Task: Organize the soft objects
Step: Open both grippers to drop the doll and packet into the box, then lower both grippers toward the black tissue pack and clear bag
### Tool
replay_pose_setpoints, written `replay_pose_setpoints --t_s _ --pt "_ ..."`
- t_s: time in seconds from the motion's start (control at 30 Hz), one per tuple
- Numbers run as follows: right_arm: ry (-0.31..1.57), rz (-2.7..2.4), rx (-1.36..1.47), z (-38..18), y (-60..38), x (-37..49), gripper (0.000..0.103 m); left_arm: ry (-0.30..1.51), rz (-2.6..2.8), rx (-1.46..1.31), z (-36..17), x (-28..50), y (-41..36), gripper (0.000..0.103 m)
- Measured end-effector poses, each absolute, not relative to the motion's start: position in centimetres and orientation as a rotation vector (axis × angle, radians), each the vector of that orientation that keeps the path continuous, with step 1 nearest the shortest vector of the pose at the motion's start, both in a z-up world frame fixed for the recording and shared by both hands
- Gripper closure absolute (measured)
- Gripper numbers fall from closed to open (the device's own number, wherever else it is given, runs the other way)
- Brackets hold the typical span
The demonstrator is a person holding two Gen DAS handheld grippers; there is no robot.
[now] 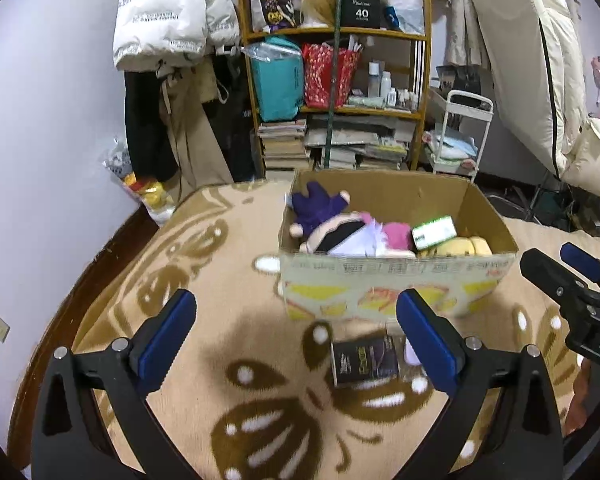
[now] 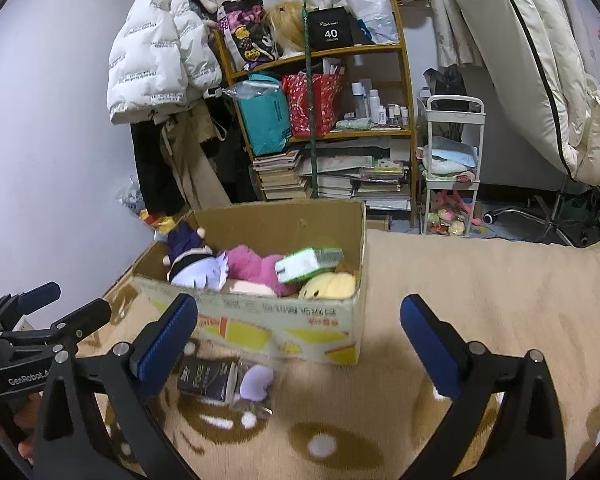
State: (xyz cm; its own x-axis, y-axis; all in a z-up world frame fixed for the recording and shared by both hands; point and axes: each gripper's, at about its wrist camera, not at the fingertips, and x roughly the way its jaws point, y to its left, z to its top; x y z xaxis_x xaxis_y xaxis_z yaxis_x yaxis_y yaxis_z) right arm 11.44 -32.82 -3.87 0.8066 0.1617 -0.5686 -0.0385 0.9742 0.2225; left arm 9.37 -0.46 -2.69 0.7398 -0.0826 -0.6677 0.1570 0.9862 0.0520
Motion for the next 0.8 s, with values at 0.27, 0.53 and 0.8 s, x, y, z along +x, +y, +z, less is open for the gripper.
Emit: replay_pose_setpoints --t_s 0.27,0.53,0.8 --pt "0.69 0.107 0.188 -5.6 -32.1 10.0 0.0 0.769 -0.103 0.09 -3.0 8.5 0.5 0.004" --pt "0.707 0.099 0.182 -6.1 -31.8 9.7 0.0 0.815 -0.104 0.09 -3.7 8.9 0.6 0.004" --pt "0.746 0.099 0.155 -7.5 -30.9 11.0 0.0 0.902 -0.112 0.115 -6.1 10.9 -0.2 0.004"
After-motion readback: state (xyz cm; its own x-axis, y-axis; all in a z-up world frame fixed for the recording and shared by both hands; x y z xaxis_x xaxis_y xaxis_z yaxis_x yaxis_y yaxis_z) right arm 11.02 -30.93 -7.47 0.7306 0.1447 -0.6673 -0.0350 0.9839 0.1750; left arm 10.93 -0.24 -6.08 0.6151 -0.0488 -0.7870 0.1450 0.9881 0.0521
